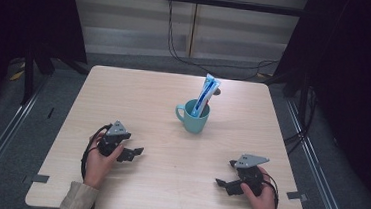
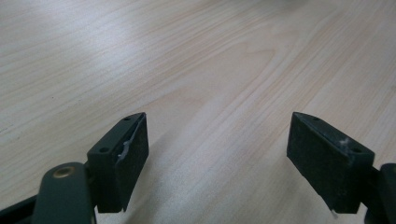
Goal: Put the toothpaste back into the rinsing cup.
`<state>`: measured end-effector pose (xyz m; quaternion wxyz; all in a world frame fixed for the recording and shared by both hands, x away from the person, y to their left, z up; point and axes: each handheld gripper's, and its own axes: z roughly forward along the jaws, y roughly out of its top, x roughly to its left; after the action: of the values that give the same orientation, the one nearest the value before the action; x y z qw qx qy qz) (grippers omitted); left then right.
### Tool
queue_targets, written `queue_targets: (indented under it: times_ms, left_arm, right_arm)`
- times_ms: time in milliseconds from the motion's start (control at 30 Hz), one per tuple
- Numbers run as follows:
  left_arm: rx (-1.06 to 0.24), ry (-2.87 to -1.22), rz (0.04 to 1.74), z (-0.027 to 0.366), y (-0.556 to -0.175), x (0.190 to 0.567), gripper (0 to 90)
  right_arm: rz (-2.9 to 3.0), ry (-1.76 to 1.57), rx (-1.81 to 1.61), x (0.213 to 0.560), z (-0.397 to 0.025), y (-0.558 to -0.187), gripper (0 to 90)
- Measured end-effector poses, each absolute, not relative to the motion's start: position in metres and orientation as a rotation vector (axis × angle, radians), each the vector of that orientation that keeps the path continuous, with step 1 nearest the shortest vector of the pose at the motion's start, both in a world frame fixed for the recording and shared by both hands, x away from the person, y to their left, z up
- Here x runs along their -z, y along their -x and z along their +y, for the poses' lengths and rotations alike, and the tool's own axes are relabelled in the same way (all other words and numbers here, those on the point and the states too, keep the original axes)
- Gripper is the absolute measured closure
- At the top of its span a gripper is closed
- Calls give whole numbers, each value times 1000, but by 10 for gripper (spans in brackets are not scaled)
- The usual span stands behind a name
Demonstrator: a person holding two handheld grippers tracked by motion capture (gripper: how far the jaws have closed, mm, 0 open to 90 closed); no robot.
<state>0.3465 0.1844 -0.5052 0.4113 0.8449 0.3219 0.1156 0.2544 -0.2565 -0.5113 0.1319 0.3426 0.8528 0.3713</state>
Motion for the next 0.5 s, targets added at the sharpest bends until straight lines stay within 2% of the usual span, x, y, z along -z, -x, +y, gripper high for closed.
queue_targets:
  times_ms: [500]
  left_arm:
    - [-321,-2180,823,186,-344,509,208]
  right_arm:
    - [2475,-995,-1078,511,-257,-254,121]
